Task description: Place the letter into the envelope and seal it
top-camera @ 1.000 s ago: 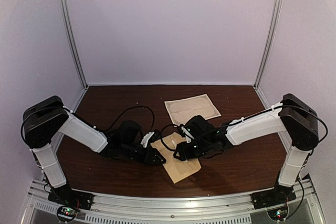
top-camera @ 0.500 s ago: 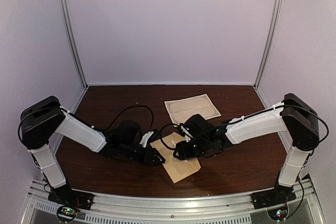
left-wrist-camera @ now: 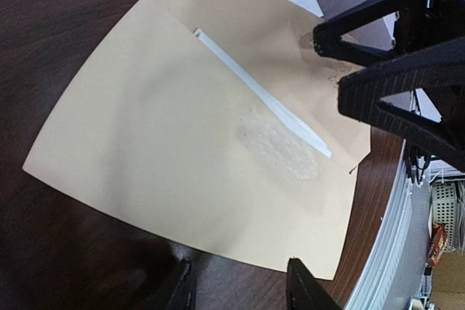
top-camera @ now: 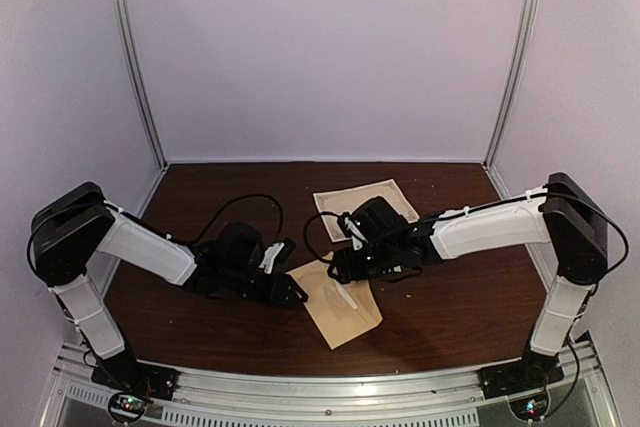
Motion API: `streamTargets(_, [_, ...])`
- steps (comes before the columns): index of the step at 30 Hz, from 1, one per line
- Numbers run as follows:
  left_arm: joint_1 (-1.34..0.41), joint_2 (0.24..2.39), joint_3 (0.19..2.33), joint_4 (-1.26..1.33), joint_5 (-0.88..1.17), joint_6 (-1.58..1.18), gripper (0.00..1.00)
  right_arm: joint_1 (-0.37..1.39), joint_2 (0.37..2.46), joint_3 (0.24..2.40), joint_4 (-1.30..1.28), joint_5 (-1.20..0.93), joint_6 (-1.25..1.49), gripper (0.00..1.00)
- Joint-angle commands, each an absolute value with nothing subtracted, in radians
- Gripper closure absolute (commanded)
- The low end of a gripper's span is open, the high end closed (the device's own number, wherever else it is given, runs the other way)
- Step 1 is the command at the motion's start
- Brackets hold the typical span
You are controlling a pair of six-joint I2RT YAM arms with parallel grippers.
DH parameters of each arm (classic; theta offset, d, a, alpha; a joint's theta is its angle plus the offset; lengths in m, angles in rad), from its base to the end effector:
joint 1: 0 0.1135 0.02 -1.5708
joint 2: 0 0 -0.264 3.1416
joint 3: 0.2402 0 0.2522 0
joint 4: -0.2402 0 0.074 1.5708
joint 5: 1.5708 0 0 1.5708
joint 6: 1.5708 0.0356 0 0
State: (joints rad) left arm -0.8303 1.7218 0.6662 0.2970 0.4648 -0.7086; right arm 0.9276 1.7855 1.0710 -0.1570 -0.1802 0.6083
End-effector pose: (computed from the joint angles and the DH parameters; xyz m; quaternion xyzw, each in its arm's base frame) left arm 0.1970 -0.2392 0.1181 0.1452 0.8868 -0.4194 0.1289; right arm 0.2173 0.3005 0.1728 -0.1792 0.9189 0.2978 0.1867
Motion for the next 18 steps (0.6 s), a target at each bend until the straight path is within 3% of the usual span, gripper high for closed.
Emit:
streamTargets(1, [-0.81,1.725,0.686,0.308,0.447,-0.695,0.56,0.918,1.849,1.129,-0.135,-0.188,0.582,0.43])
streamTargets(18, [-0.781,1.786,0.695,0.332,0.492,-0.687,0.56,0.908,1.937,1.145,-0.095,-0.26,0.583,0.44])
